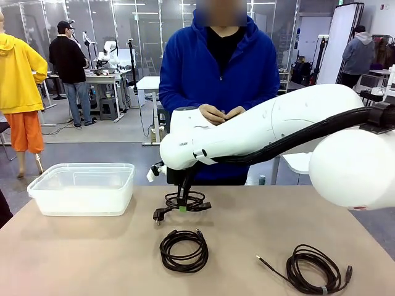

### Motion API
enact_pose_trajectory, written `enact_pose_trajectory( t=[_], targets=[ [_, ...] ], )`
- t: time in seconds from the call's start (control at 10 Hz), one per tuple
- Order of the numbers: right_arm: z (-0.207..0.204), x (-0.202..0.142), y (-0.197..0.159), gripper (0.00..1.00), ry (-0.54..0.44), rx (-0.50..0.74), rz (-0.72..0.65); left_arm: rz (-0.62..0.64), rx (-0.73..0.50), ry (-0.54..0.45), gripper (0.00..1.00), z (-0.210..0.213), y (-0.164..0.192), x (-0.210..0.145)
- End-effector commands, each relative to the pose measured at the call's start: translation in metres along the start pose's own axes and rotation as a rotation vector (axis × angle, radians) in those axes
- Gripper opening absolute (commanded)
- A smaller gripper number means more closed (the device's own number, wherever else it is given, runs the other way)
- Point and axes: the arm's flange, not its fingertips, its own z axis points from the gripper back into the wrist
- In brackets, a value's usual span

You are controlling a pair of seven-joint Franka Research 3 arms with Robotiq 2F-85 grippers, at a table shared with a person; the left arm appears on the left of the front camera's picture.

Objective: Organize and store the cables.
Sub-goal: Place the Power Cable into the Organizing box.

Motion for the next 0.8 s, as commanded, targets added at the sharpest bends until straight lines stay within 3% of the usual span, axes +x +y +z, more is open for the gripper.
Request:
enact_pose_trajectory(
  t=[0.0,0.2,0.4,0.5,0.7],
  targets=[
    [0.005,0.005,-0.002,0.19,0.011,-0.005,-0.032,-0.018,-0.011,-0.01,1.0,0.0,0.0,0.001],
    [0.007,0.004,0.0,0.48,0.006,-0.007,-0.029,-0.018,-0.011,-0.01,1.0,0.0,0.0,0.001],
    [0.007,0.001,0.002,0.88,0.004,-0.002,-0.027,-0.018,-0.011,-0.01,1.0,0.0,0.0,0.001],
    [0.011,-0.004,0.004,1.0,-0.002,-0.005,-0.028,-0.018,-0.011,-0.01,1.0,0.0,0.0,0.001],
    [0.022,-0.02,0.01,1.0,-0.013,-0.011,-0.029,-0.018,-0.011,-0.01,1.0,0.0,0.0,0.001]
  ],
)
